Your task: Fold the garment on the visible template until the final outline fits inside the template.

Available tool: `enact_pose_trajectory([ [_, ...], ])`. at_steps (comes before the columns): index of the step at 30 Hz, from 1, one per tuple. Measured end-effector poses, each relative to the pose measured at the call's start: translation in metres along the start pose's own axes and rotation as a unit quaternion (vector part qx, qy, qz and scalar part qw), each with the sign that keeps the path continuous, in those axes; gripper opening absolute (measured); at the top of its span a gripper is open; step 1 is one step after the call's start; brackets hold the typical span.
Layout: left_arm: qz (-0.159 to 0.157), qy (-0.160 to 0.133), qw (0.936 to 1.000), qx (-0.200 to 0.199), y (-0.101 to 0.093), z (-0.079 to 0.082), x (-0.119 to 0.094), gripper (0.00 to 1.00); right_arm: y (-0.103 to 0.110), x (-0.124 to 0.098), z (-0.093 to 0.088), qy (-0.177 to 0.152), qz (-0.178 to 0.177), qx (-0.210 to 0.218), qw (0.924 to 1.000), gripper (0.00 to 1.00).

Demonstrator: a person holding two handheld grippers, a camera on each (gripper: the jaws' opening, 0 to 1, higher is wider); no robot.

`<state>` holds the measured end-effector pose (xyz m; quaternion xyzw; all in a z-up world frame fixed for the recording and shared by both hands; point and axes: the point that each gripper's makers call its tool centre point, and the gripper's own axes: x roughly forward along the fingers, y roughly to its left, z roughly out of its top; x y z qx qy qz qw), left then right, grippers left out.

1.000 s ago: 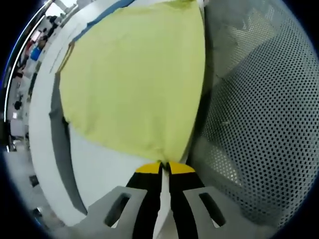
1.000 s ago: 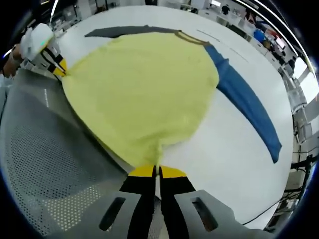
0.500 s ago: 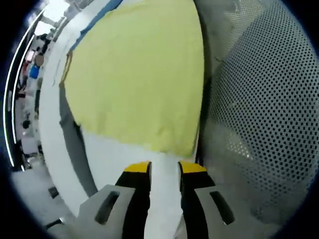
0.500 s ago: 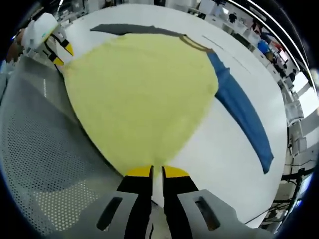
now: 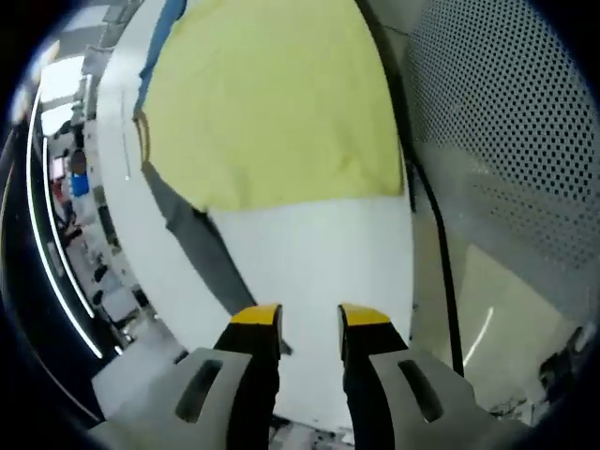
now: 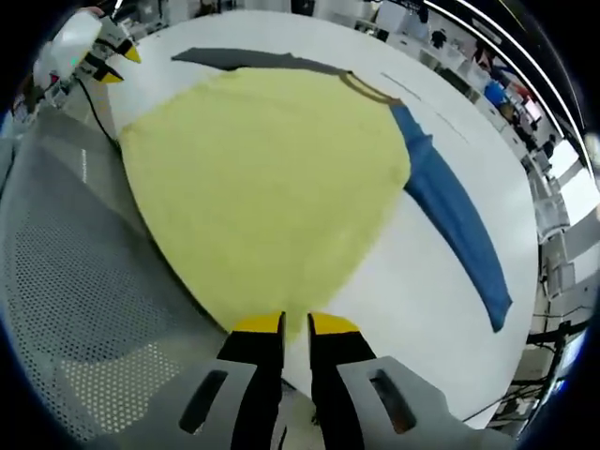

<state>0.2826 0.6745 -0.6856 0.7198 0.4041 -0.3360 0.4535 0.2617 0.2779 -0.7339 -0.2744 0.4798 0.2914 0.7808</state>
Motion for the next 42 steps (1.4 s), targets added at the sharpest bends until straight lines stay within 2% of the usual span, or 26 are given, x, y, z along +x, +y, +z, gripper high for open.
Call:
enact_pose_trajectory([
  [6,0.013,0.025,0.9992,0.028,0.002,-0.011,-0.007,0.22,-0.009,-0.001,0.002,0.002,-0.005,-0.001,1.0,0.1],
  [12,0.026,0.016,0.9994,0.018,0.011,-0.008,-0.016,0.23,-0.017,0.003,0.006,-0.007,-0.006,0.005,0.9999,0.11],
  [18,0.023,0.014,0.9991,0.031,0.01,-0.003,-0.016,0.24,-0.031,0.002,0.008,-0.025,-0.016,0.019,0.9994,0.13],
  [26,0.022,0.03,0.999,0.025,0.014,-0.006,-0.018,0.29,-0.087,-0.01,-0.005,-0.058,-0.066,0.059,0.9944,0.19],
  [34,0.01,0.047,0.9988,-0.008,0.015,-0.009,-0.021,0.36,-0.14,-0.022,-0.021,-0.08,-0.112,0.086,0.9868,0.26],
  [38,0.001,0.054,0.9982,-0.024,0.018,-0.01,-0.023,0.39,-0.164,-0.028,-0.03,-0.099,-0.129,0.115,0.98,0.29],
  [40,0.003,0.053,0.9975,-0.047,0.021,-0.01,-0.023,0.42,-0.186,-0.032,-0.039,-0.113,-0.143,0.139,0.9733,0.3],
  [42,0.002,0.053,0.9968,-0.06,0.022,-0.011,-0.025,0.45,-0.196,-0.036,-0.043,-0.127,-0.144,0.163,0.9677,0.31],
])
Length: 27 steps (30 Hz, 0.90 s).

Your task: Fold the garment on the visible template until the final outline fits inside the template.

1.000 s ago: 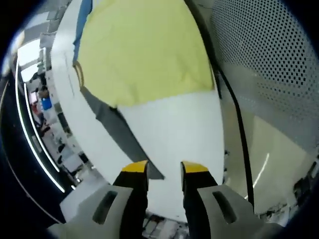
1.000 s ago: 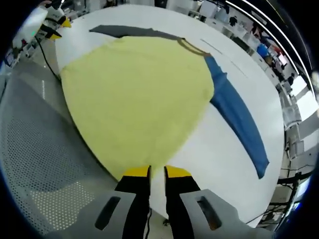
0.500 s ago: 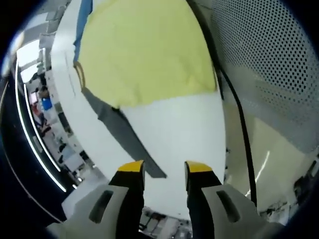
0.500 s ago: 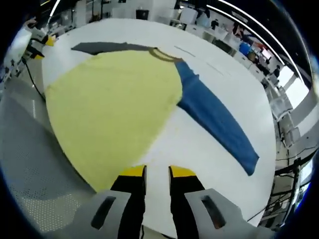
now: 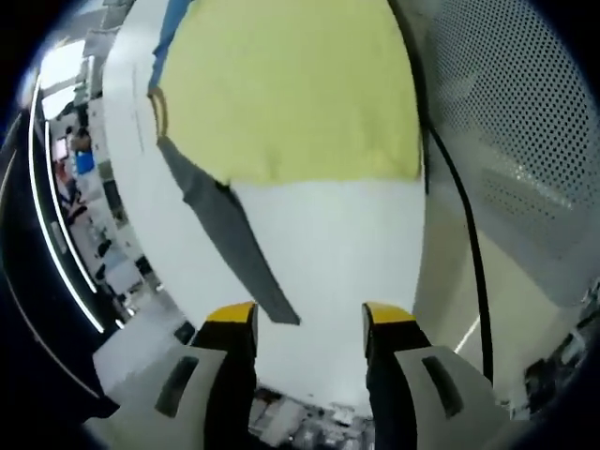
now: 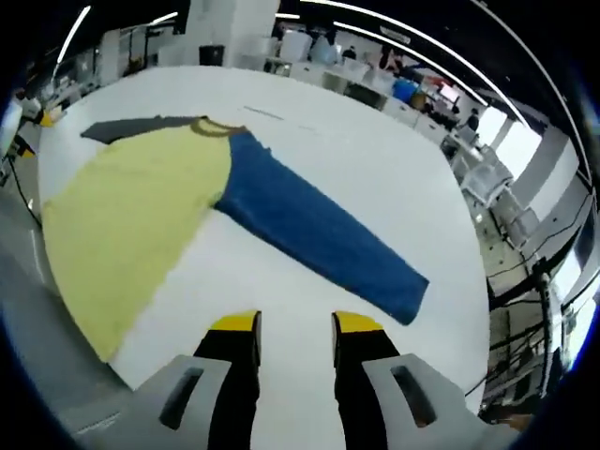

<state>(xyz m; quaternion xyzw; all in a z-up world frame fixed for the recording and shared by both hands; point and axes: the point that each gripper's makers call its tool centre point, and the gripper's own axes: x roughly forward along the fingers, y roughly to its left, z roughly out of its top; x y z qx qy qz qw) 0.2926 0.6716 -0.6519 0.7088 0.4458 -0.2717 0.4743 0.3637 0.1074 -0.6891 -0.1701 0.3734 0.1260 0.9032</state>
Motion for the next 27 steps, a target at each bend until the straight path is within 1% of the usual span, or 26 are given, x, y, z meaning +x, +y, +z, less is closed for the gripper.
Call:
enact_pose_trajectory([
  [1,-0.005,0.006,0.9996,-0.028,-0.001,-0.003,-0.001,0.47,-0.012,0.002,-0.001,-0.007,-0.001,0.019,0.9998,0.32],
  [3,-0.005,0.012,0.9991,-0.041,0.004,-0.005,0.001,0.49,-0.024,0.001,-0.004,-0.011,-0.002,0.024,0.9996,0.32],
  [6,0.001,0.011,0.9977,-0.067,0.009,-0.008,0.005,0.54,-0.034,0.0,-0.007,-0.012,-0.006,0.037,0.9992,0.32],
  [7,0.001,0.011,0.9964,-0.084,0.011,-0.011,0.007,0.57,-0.043,0.002,-0.009,-0.015,-0.007,0.044,0.9989,0.32],
  [10,0.0,0.015,0.9939,-0.109,0.015,-0.018,0.014,0.64,-0.054,0.006,-0.009,-0.02,-0.006,0.049,0.9986,0.32],
  [12,0.006,0.006,0.9904,-0.138,0.02,-0.02,0.02,0.67,-0.061,0.011,-0.011,-0.016,-0.005,0.051,0.9985,0.32],
  [13,0.008,0.001,0.9892,-0.146,0.023,-0.022,0.024,0.68,-0.066,0.013,-0.011,-0.015,-0.009,0.051,0.9985,0.32],
  [15,0.004,0.005,0.9878,-0.155,0.024,-0.029,0.03,0.69,-0.072,0.015,-0.011,-0.016,-0.01,0.057,0.9982,0.32],
  [16,-0.003,0.012,0.9852,-0.171,0.022,-0.035,0.032,0.69,-0.074,0.015,-0.01,-0.018,-0.009,0.062,0.9979,0.32],
  [17,-0.005,0.01,0.9836,-0.18,0.023,-0.037,0.033,0.69,-0.073,0.014,-0.008,-0.02,-0.01,0.064,0.9977,0.31],
  [18,-0.005,-0.002,0.9794,-0.202,0.025,-0.037,0.036,0.7,-0.076,0.017,-0.007,-0.022,-0.011,0.071,0.9972,0.31],
  [19,0.0,-0.005,0.9764,-0.216,0.028,-0.04,0.038,0.7,-0.079,0.019,-0.007,-0.024,-0.013,0.079,0.9965,0.31],
  [21,-0.004,-0.005,0.9767,-0.215,0.03,-0.047,0.042,0.7,-0.084,0.024,-0.009,-0.019,-0.014,0.091,0.9955,0.31],
  [23,-0.004,-0.002,0.9709,-0.24,0.031,-0.052,0.045,0.71,-0.093,0.03,-0.01,-0.02,-0.021,0.094,0.9952,0.31],
  [25,-0.004,-0.007,0.9691,-0.246,0.032,-0.055,0.047,0.71,-0.101,0.038,-0.013,-0.016,-0.026,0.103,0.9942,0.31],
  [27,-0.008,-0.009,0.9642,-0.265,0.031,-0.057,0.048,0.71,-0.107,0.045,-0.014,-0.011,-0.029,0.114,0.993,0.31],
])
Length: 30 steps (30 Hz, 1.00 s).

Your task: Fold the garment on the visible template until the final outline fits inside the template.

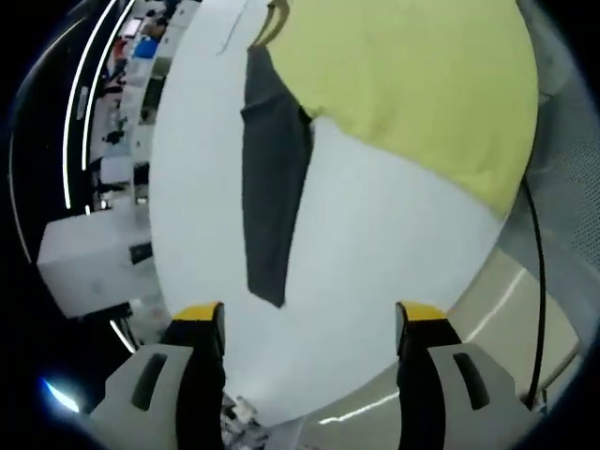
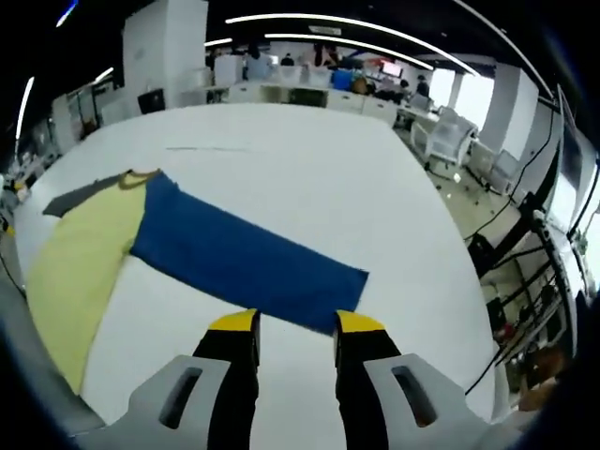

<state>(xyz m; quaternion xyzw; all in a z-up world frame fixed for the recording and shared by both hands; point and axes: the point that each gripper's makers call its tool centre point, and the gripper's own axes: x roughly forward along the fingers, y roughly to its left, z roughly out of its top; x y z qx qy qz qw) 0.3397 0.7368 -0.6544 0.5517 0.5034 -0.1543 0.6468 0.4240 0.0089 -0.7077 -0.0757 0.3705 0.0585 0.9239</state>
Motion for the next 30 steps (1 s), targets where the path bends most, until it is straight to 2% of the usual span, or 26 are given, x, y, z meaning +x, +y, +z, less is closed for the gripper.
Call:
enact_pose_trajectory([
  [4,-0.004,0.008,1.0,0.004,-0.006,-0.003,-0.001,0.7,-0.021,0.018,0.004,0.013,-0.015,0.015,0.9997,0.29],
  [6,-0.006,0.008,1.0,0.0,-0.008,-0.002,-0.003,0.7,-0.023,0.017,0.003,0.013,-0.023,0.024,0.9993,0.29],
  [12,0.002,-0.01,0.9999,-0.007,-0.01,0.012,-0.019,0.71,-0.051,0.047,-0.001,0.036,-0.025,0.041,0.9982,0.29],
  [13,0.002,-0.013,0.9999,-0.008,-0.011,0.014,-0.021,0.71,-0.048,0.043,-0.007,0.037,-0.026,0.039,0.9982,0.28],
  [16,0.002,-0.03,0.9994,-0.019,-0.012,0.021,-0.026,0.73,-0.052,0.048,-0.012,0.041,-0.032,0.046,0.9976,0.28],
  [18,0.002,-0.037,0.9986,-0.038,-0.011,0.022,-0.033,0.74,-0.061,0.06,-0.01,0.04,-0.037,0.051,0.9972,0.28],
  [20,0.002,-0.046,0.9976,-0.052,-0.012,0.024,-0.037,0.77,-0.055,0.059,-0.01,0.042,-0.032,0.064,0.9965,0.29],
  [21,0.003,-0.051,0.9972,-0.056,-0.013,0.025,-0.039,0.79,-0.057,0.067,-0.009,0.043,-0.027,0.066,0.9965,0.29],
  [26,-0.004,-0.074,0.9948,-0.07,-0.016,0.032,-0.053,0.83,-0.058,0.074,-0.009,0.052,-0.027,0.058,0.9966,0.28],
  [30,-0.013,-0.12,0.9878,-0.098,-0.016,0.045,-0.067,0.9,-0.06,0.077,-0.011,0.059,-0.025,0.057,0.9963,0.28],
])
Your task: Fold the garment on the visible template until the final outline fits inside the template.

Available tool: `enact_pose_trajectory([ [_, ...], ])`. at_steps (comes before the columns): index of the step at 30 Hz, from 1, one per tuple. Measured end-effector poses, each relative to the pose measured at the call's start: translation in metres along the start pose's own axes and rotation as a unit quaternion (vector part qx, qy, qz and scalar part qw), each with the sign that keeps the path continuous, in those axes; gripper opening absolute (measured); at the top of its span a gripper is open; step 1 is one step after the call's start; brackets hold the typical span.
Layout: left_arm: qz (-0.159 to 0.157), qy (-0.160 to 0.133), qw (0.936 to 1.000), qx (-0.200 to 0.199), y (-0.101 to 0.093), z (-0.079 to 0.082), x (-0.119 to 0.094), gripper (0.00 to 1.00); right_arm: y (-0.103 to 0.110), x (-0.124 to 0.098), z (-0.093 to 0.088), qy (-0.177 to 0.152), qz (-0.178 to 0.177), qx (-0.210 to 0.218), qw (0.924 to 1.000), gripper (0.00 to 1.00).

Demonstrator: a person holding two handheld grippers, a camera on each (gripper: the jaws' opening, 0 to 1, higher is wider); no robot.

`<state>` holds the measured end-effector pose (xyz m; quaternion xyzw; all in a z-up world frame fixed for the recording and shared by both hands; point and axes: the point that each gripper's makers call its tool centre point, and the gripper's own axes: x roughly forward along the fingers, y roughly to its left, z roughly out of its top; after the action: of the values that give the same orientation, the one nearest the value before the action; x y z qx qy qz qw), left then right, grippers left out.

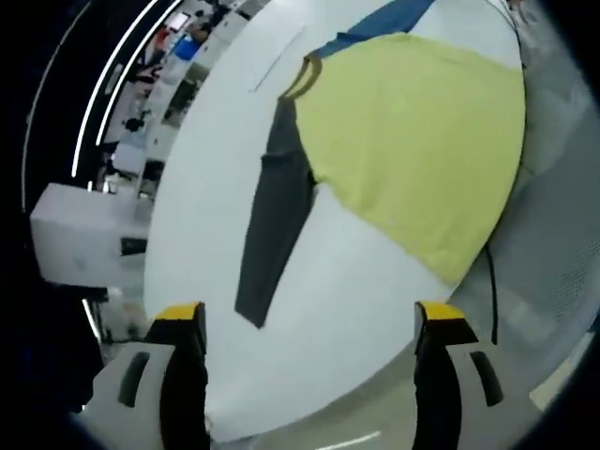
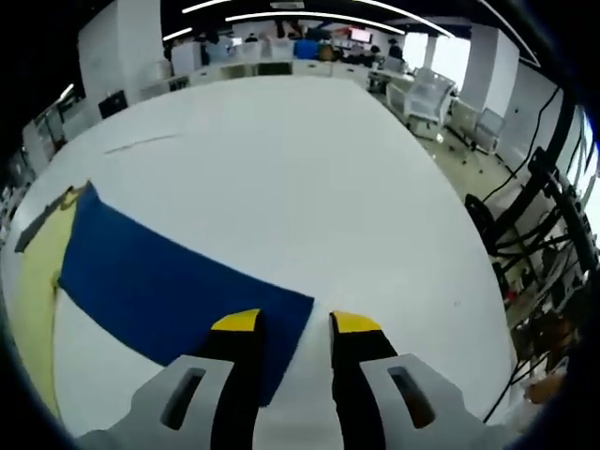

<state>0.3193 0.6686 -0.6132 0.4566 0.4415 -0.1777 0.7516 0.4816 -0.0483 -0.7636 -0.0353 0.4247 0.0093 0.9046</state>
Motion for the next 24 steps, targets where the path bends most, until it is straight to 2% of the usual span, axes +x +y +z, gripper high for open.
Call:
enact_pose_trajectory([
  [5,-0.015,-0.034,0.999,-0.026,-0.001,0.009,-0.012,0.93,-0.001,0.002,-0.002,0.003,0.003,0.003,1.0,0.27],
  [8,-0.031,-0.066,0.996,-0.052,-0.006,0.019,-0.021,0.94,-0.002,0.001,-0.002,0.003,0.0,0.003,1.0,0.27],
  [11,-0.047,-0.093,0.9913,-0.08,-0.01,0.027,-0.028,0.99,-0.002,0.002,-0.002,0.003,0.002,0.005,1.0,0.26],
  [13,-0.055,-0.114,0.9871,-0.097,-0.011,0.033,-0.033,0.99,-0.001,0.004,0.0,0.001,0.005,0.004,1.0,0.25],
  [16,-0.064,-0.172,0.9752,-0.123,-0.011,0.049,-0.042,0.99,-0.003,0.004,0.0,0.001,0.004,0.013,0.9999,0.25],
  [17,-0.06,-0.168,0.9759,-0.125,-0.01,0.047,-0.043,0.99,-0.004,0.006,0.0,0.001,0.007,0.017,0.9998,0.25],
  [19,-0.055,-0.18,0.9732,-0.132,-0.008,0.049,-0.048,0.99,-0.005,0.006,0.0,0.003,0.006,0.01,0.9999,0.25],
  [23,-0.075,-0.216,0.9577,-0.175,-0.011,0.056,-0.06,0.99,-0.003,0.003,-0.003,0.01,0.01,0.01,0.9998,0.24],
  [24,-0.075,-0.22,0.9555,-0.181,-0.01,0.056,-0.063,0.99,-0.003,0.002,-0.004,0.013,0.009,0.009,0.9998,0.24],
])
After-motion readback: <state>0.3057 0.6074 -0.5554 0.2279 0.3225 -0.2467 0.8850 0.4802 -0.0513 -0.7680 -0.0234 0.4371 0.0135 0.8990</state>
